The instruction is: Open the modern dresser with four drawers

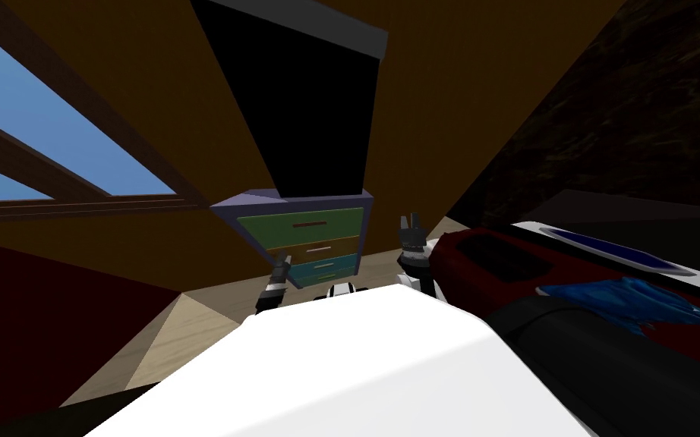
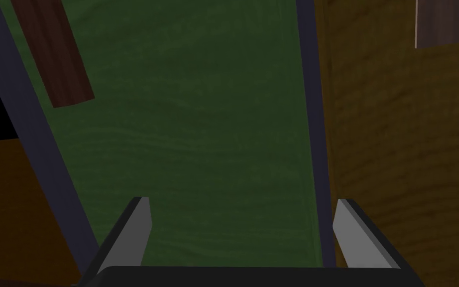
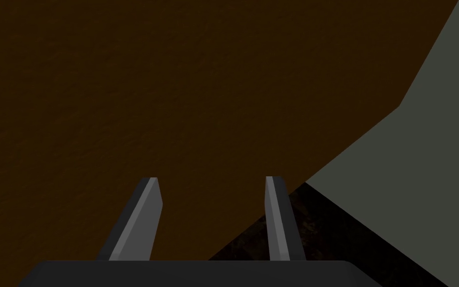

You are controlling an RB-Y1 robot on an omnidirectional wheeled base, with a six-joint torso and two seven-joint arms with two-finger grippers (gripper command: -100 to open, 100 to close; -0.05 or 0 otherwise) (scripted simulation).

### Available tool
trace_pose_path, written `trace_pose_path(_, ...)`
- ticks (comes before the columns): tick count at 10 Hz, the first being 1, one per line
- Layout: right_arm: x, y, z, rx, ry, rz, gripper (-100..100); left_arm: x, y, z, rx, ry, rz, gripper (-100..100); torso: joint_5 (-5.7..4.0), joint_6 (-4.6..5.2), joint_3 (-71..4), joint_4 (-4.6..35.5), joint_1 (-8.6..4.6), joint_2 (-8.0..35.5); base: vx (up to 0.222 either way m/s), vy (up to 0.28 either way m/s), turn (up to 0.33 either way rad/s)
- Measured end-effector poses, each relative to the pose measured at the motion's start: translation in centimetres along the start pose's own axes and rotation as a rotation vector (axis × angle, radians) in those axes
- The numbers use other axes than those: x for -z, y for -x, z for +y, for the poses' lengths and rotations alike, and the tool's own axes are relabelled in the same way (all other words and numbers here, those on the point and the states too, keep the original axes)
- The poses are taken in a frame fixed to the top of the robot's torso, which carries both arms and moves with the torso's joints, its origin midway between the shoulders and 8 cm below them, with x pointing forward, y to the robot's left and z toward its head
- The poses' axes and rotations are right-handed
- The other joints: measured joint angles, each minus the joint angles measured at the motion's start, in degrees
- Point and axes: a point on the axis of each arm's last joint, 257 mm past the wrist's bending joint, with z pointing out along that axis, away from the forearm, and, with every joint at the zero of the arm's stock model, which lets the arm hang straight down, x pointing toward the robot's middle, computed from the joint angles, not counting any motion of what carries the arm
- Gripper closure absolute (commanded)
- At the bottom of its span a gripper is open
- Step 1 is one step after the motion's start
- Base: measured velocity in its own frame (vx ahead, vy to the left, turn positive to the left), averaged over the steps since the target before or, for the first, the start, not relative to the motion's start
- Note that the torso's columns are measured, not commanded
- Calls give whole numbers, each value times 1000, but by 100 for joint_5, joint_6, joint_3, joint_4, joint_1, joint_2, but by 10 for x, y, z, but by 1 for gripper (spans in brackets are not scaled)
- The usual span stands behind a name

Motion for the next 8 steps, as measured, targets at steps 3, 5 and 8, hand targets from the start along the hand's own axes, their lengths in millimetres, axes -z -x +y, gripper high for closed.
trace_pose_path(3,0,0,0,0,0,0,0,5,-3,15,7,28,-3,-100,0,0,-1,0,-1,-1,25,-7,1)
trace_pose_path(5,0,0,0,0,0,0,0,9,-5,28,16,45,-7,-100,-1,0,-5,-2,-4,-9,41,-12,2)
trace_pose_path(8,0,0,0,0,0,0,0,19,-10,48,31,83,-13,-100,0,0,-1,0,-1,-2,39,-9,2)
